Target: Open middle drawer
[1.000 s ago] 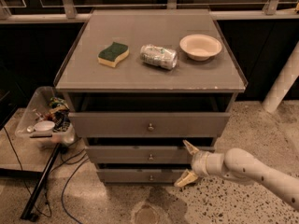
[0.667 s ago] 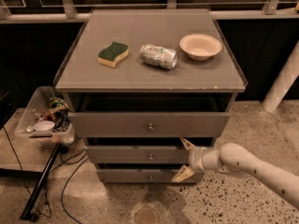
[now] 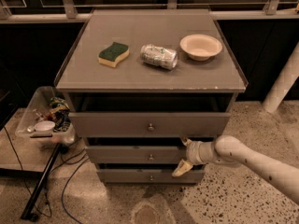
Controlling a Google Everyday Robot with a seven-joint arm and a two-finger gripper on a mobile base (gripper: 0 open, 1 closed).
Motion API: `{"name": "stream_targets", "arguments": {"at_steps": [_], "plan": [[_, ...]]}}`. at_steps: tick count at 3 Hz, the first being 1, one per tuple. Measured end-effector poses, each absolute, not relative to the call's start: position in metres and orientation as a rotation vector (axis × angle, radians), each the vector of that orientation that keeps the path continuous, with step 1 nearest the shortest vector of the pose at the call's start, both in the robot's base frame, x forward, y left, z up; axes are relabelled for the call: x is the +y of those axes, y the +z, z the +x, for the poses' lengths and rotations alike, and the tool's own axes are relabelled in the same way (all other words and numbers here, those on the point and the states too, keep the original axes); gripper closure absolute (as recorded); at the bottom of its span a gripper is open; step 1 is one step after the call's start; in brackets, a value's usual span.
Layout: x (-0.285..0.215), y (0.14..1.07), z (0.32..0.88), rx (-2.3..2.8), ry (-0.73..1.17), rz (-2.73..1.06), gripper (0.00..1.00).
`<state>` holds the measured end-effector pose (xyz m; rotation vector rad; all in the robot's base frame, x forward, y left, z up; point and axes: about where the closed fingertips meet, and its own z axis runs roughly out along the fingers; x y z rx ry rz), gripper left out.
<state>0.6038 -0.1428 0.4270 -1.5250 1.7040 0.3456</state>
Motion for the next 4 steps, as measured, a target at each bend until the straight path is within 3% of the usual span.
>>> {"name": "stream_targets", "arguments": {"at_steps": [3, 4], "plan": [[-0.163, 0.390, 0.610, 1.777, 0.328, -1.512, 0.00], [-0.163, 0.394, 0.609, 1.778, 0.328, -1.512, 0.18]]}}
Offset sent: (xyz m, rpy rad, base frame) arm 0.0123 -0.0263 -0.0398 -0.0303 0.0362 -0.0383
